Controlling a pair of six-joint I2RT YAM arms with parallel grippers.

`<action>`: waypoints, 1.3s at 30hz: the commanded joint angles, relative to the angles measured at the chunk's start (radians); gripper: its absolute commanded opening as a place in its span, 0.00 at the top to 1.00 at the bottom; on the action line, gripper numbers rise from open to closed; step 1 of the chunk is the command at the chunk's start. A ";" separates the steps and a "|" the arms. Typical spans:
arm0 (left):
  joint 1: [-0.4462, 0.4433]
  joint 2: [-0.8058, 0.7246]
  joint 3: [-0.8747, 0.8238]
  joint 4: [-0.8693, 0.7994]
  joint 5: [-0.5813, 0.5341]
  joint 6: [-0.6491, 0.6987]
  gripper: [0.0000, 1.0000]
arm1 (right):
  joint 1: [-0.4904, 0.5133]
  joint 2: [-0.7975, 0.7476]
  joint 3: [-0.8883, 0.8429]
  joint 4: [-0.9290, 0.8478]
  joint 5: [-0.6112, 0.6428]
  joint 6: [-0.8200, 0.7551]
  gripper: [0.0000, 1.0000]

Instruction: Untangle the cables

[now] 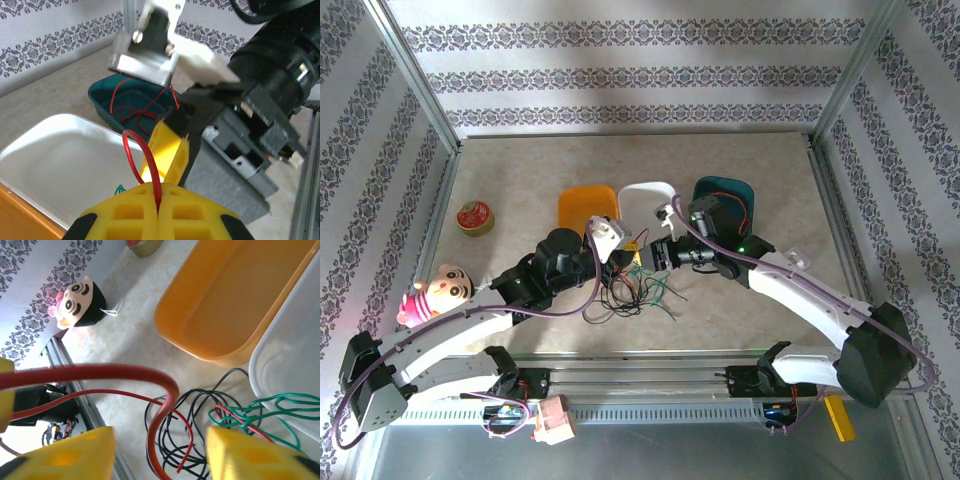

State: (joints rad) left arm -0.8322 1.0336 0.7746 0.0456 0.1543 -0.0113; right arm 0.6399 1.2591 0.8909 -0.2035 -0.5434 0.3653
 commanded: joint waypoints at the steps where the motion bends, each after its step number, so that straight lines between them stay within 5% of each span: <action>1: -0.013 -0.018 0.016 -0.023 0.018 -0.015 1.00 | 0.009 0.019 0.018 0.030 0.035 0.020 0.74; 4: -0.013 -0.026 0.002 -0.011 -0.009 -0.025 1.00 | -0.002 -0.012 0.006 0.042 0.098 0.026 1.00; 6: -0.013 -0.031 -0.013 -0.004 -0.060 -0.037 0.96 | -0.016 -0.051 0.000 0.051 0.095 0.025 1.00; 10: -0.012 -0.020 -0.074 0.033 -0.132 -0.057 0.51 | -0.054 -0.131 0.033 0.017 0.026 0.015 1.00; 14: -0.013 0.055 -0.108 0.049 -0.077 -0.091 0.40 | -0.089 -0.172 0.064 -0.007 -0.060 0.044 1.00; 30: -0.030 0.235 -0.138 0.275 0.073 -0.181 0.35 | -0.118 -0.198 0.069 0.075 -0.022 0.193 1.00; 39: -0.038 0.190 -0.202 0.293 -0.178 -0.235 0.33 | -0.247 -0.281 0.104 0.032 0.191 0.195 1.00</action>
State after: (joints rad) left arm -0.8539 1.2594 0.6022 0.2874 0.0822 -0.2024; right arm 0.4477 1.0080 0.9550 -0.1741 -0.4454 0.5407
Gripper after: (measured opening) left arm 0.670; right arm 0.046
